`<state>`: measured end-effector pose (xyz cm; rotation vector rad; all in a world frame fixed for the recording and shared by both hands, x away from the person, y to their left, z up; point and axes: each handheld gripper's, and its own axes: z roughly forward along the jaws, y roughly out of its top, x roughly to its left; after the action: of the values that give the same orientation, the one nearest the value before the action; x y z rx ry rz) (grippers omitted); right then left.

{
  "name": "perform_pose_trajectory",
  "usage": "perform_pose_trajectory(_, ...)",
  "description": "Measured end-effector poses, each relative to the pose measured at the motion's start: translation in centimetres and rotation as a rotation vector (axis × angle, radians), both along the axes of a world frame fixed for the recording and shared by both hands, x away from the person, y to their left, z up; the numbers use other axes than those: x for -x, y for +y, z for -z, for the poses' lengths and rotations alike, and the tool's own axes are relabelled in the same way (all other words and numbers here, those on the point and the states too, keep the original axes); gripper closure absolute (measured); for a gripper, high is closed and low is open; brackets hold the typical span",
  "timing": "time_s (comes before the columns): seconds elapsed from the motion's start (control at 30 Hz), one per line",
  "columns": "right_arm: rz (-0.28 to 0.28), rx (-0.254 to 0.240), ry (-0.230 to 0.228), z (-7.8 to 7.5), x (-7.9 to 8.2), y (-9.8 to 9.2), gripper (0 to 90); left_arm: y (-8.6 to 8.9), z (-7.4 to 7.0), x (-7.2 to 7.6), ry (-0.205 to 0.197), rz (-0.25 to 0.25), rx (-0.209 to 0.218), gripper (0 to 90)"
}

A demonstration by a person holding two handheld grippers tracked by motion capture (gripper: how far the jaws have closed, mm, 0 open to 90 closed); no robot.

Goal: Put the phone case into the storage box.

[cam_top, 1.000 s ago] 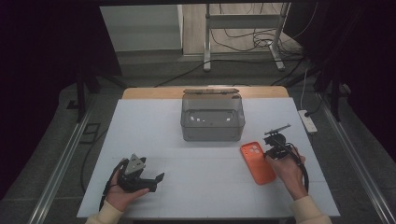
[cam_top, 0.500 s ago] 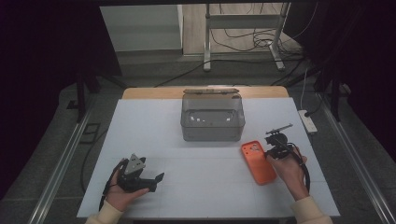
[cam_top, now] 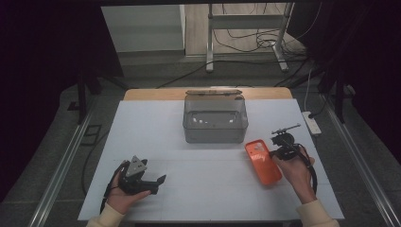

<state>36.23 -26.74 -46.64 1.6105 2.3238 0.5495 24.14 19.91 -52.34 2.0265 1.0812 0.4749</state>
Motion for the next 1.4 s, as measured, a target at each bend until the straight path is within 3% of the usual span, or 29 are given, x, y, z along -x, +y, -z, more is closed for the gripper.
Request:
perform_pose_trajectory(0.67,-0.026,-0.028,-0.084,-2.7,1.0,-0.1,89.5,0.0,-0.1,-0.1,0.017,-0.001,0.005,8.6)
perform_pose_trajectory(1.17,-0.072,-0.062,-0.124,-4.6,1.8,0.2,89.5,0.0,-0.2,-0.2,0.021,0.000,0.011,8.6)
perform_pose_trajectory(1.4,-0.076,-0.061,-0.130,-4.8,1.8,0.2,89.5,0.1,-0.2,-0.2,0.023,-0.001,0.017,8.6)
